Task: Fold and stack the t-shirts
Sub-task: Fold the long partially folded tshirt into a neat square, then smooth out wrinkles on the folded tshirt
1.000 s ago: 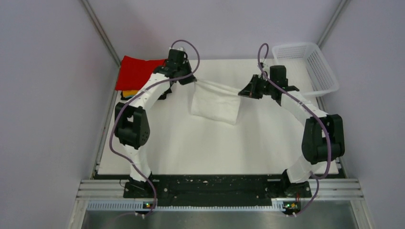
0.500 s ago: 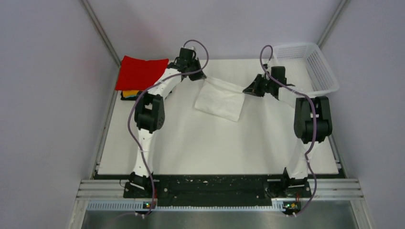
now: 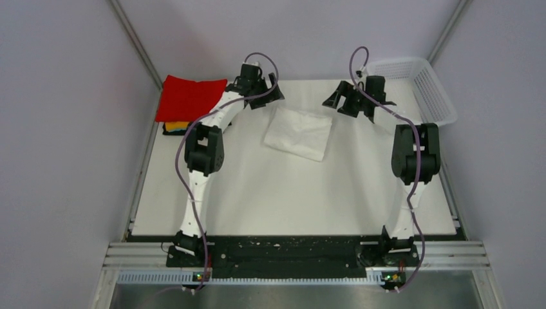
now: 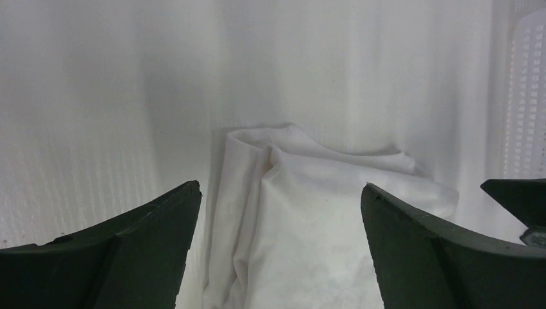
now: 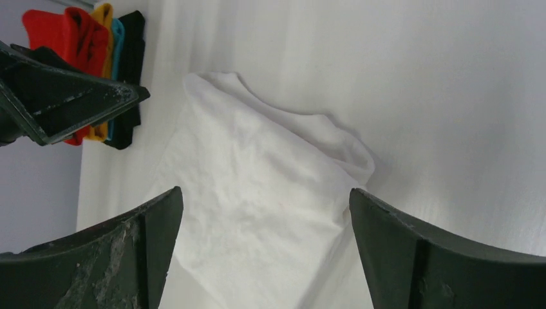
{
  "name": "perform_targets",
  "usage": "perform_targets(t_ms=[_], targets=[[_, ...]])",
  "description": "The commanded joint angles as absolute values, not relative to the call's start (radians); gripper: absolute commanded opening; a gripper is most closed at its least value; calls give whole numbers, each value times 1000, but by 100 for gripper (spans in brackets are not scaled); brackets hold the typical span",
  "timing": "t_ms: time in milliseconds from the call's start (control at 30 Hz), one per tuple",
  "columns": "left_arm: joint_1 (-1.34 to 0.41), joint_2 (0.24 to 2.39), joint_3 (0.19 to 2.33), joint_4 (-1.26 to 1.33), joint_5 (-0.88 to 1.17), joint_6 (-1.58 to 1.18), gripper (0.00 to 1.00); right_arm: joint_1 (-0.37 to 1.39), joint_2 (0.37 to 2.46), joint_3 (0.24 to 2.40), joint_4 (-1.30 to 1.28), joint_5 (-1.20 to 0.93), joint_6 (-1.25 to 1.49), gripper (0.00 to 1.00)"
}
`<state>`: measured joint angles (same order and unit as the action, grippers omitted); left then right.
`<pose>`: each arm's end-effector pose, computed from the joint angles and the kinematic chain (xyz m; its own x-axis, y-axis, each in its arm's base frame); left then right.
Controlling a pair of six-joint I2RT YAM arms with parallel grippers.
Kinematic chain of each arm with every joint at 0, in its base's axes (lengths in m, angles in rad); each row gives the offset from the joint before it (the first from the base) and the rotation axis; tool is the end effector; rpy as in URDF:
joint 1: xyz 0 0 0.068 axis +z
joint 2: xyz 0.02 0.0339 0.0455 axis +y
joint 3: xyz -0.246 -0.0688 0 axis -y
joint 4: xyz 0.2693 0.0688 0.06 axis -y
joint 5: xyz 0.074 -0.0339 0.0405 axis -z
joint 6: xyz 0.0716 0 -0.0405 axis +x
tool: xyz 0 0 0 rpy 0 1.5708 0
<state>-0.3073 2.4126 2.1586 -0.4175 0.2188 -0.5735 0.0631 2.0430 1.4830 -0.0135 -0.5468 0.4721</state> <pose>0.5594 -0.1938 0.1782 -0.7462 -0.3189 -0.5844 0.0623 0.8405 -0.5382 0.5021 0.0690 0.1670 -0.7050 0.3447 -0.6198 -0.1899 0.7503 0.6333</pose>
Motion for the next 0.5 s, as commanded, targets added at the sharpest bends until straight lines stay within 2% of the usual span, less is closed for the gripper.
perform_targets(t_ms=[0, 233, 333, 467], targets=[[-313, 2187, 2011, -303, 305, -577, 99, 76, 1901, 1402, 25, -617, 492, 99], [-330, 2060, 1745, -183, 532, -594, 99, 148, 1815, 1233, 132, -779, 590, 99], [-340, 2062, 1666, -163, 561, -601, 99, 170, 1815, 1142, 270, -842, 680, 99], [-341, 2103, 1597, -179, 578, -608, 98, 217, 1856, 1104, 296, -877, 709, 99]])
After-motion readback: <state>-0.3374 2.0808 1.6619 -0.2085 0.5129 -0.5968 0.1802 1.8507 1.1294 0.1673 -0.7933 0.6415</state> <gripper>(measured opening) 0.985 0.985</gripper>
